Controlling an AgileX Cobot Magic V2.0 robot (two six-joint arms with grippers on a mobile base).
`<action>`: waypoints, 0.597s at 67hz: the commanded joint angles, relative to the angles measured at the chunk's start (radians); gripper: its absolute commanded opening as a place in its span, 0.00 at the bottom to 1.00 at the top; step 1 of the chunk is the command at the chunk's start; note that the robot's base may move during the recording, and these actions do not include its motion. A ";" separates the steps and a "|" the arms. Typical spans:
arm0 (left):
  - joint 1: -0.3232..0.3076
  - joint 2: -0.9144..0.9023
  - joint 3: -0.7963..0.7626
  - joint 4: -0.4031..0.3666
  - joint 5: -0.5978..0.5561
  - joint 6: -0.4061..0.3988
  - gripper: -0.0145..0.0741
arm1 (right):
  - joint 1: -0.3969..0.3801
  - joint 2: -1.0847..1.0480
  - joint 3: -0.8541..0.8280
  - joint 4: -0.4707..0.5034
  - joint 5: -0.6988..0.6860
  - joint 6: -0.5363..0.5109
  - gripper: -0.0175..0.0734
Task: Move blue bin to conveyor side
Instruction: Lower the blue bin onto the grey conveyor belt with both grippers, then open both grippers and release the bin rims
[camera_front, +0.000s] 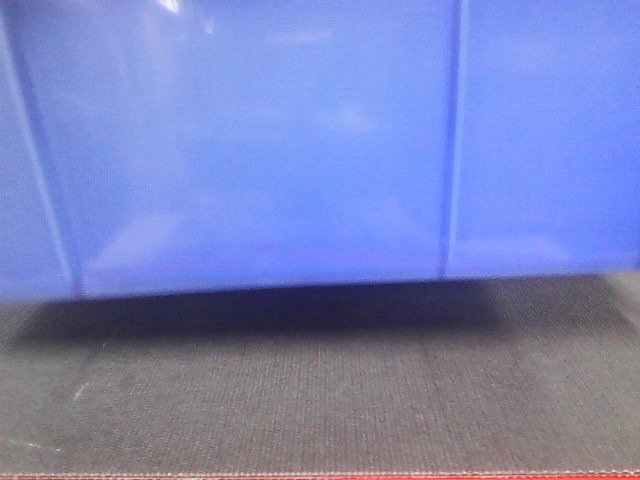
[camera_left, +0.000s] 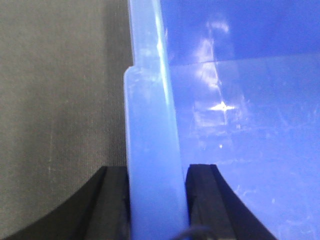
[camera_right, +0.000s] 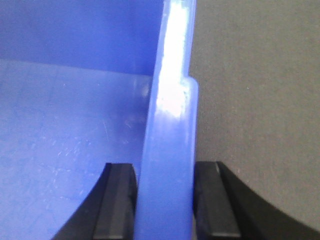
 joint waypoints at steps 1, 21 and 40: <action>-0.010 0.000 -0.025 -0.077 -0.089 0.009 0.20 | 0.009 -0.005 -0.028 0.032 -0.134 -0.018 0.12; -0.010 0.005 -0.025 -0.077 -0.081 0.009 0.76 | 0.009 -0.001 -0.028 0.032 -0.145 -0.018 0.73; -0.010 -0.096 -0.025 -0.077 -0.039 0.009 0.84 | 0.007 -0.090 -0.028 0.032 -0.141 -0.018 0.80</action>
